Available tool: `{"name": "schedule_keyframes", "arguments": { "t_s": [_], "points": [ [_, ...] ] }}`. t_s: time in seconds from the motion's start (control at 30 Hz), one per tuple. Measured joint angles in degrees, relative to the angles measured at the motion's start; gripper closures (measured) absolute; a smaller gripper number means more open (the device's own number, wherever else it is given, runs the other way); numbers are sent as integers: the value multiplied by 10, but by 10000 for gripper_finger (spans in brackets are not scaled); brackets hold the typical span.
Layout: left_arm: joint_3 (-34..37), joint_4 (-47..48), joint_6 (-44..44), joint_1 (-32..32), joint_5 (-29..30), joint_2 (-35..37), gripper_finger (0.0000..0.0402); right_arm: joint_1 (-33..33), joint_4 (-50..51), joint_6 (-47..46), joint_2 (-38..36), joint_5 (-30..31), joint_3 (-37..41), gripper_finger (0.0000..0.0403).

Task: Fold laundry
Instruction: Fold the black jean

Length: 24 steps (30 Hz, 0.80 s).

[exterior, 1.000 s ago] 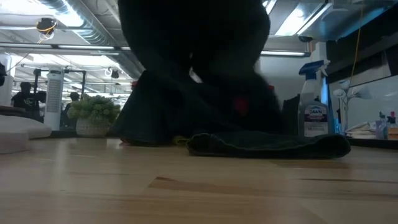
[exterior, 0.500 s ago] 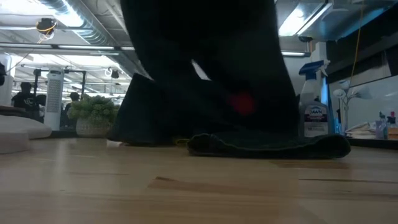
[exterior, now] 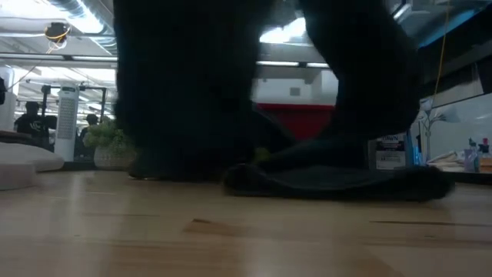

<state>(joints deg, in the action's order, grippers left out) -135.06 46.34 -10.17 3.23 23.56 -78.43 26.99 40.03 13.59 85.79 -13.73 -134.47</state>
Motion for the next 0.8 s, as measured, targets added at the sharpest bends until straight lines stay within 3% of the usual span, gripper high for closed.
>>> {"name": "schedule_keyframes", "arguments": {
  "t_s": [0.03, 0.1, 0.27, 0.3, 0.37, 0.43, 0.5, 0.57, 0.6, 0.63, 0.73, 0.8],
  "points": [
    [0, -6, -14, 1, 34, -4, 401, 6, 2, -11, 5, -28, 0, 403],
    [1, -6, -10, 4, 21, -8, 401, 16, 13, -30, 12, -132, 0, 403],
    [2, 50, 71, -10, -221, -18, 401, 18, 47, -44, 16, -400, 0, 403],
    [2, 57, 80, -12, -266, -19, 401, 16, 51, -46, 15, -414, 0, 403],
    [2, 61, 62, -12, -281, -23, 401, 7, 50, -41, 15, -357, 0, 403],
    [2, 64, 33, -13, -223, -25, 401, 7, 46, -31, 15, -252, 0, 403],
    [2, 69, 18, -8, -110, -27, 401, 8, 44, -28, 17, -167, 1, 403],
    [2, 68, 15, -9, -30, -28, 401, 9, 51, -28, 17, -149, 1, 403],
    [2, 68, 22, -11, -38, -27, 401, 9, 61, -28, 16, -181, 0, 403],
    [2, 67, 29, -12, -77, -25, 401, 9, 72, -27, 15, -238, 0, 403],
    [2, 68, 50, -14, -275, -25, 401, 7, 81, -24, 16, -417, 0, 403],
    [2, 67, 37, -13, -348, -28, 401, 6, 63, -23, 15, -423, 0, 403]
  ]
}}
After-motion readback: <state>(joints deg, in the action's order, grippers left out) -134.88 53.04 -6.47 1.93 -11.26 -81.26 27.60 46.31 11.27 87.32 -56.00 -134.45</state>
